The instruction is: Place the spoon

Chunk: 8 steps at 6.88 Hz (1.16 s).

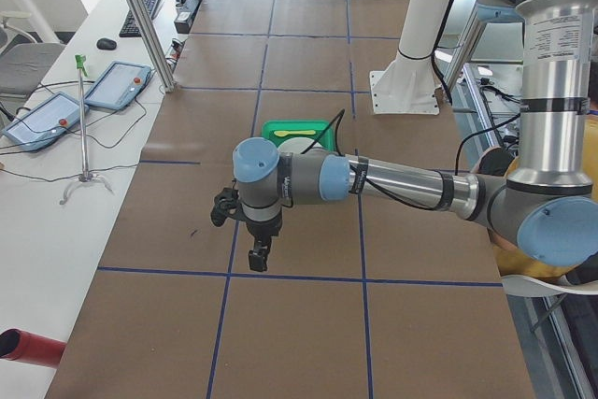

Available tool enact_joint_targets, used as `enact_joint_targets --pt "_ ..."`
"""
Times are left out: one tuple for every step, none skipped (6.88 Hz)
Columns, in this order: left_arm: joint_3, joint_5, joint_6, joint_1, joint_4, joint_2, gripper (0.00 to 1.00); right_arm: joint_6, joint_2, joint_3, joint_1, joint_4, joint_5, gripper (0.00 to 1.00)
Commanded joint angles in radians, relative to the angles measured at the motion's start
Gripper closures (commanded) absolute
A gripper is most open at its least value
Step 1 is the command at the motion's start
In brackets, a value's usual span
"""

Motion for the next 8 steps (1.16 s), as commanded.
enact_joint_targets --pt "0.004 -0.008 0.016 -0.019 -0.002 0.054 0.00 0.000 0.000 0.000 0.000 0.000 0.000 0.00" --pt "0.002 -0.048 0.012 -0.019 0.003 0.052 0.00 0.000 0.000 0.000 0.000 0.000 0.000 0.00" --pt "0.005 -0.039 0.012 -0.017 0.003 0.052 0.00 0.000 0.000 0.000 0.000 0.000 0.000 0.00" --pt "0.002 -0.046 0.009 -0.019 0.003 0.049 0.00 0.000 0.000 0.000 0.000 0.001 0.000 0.00" --pt "0.005 -0.048 0.006 -0.019 0.000 0.048 0.00 0.000 0.000 0.000 0.000 0.001 0.000 0.00" --pt "0.007 -0.046 0.004 -0.019 0.002 0.046 0.00 0.000 0.000 0.000 0.000 0.000 0.000 0.00" --pt "0.007 -0.048 0.006 -0.019 0.000 0.045 0.00 0.000 0.000 0.000 0.000 0.000 0.000 0.00" --pt "0.007 -0.048 0.006 -0.019 0.002 0.045 0.00 0.000 0.000 0.000 0.000 0.001 0.000 0.00"
